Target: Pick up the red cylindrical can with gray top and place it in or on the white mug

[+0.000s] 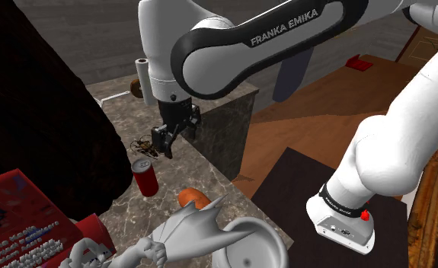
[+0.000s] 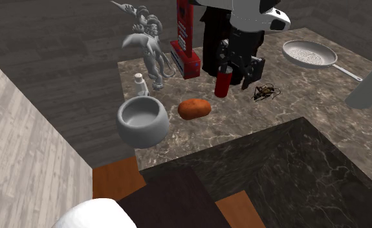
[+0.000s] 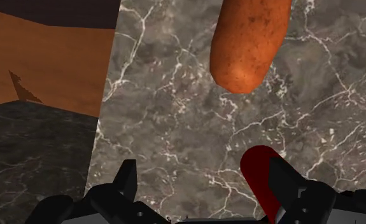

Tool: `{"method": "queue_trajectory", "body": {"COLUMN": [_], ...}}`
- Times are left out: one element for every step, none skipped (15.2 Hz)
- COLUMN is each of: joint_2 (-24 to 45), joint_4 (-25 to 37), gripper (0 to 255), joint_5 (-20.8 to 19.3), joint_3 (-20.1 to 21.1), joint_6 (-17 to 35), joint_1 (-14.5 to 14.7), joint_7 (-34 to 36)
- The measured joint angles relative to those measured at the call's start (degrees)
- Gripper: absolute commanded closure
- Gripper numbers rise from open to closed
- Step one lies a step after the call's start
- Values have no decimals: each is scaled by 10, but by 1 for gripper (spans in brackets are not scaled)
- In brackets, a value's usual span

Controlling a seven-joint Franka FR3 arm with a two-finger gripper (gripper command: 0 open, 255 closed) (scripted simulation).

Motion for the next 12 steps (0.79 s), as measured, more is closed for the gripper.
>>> {"method": "queue_trajectory", "body": {"joint_2": [18, 37, 61, 83, 103, 123, 139, 152, 163, 170, 174, 178], "joint_4": [16, 34, 54, 74, 90, 108, 123, 136, 141, 142, 140, 135], "gripper": [0, 0, 0, 0, 0, 0, 0, 0, 0, 0, 0, 0], "joint_5": [-8, -17, -29, -41, -52, -63, -72, -79, -85, -89, -91, -94], "joint_3": [5, 11, 17, 20, 24, 27, 29, 29, 29, 28, 27, 27], "joint_6": [3, 5, 10, 11, 15, 17, 17, 18, 23, 29, 35, 42], "joint_1": [3, 7, 13, 17, 24, 32, 37, 42, 45, 46, 47, 47], "joint_7": [11, 26, 42, 54, 68, 83, 93, 101, 105, 109, 110, 112]}}
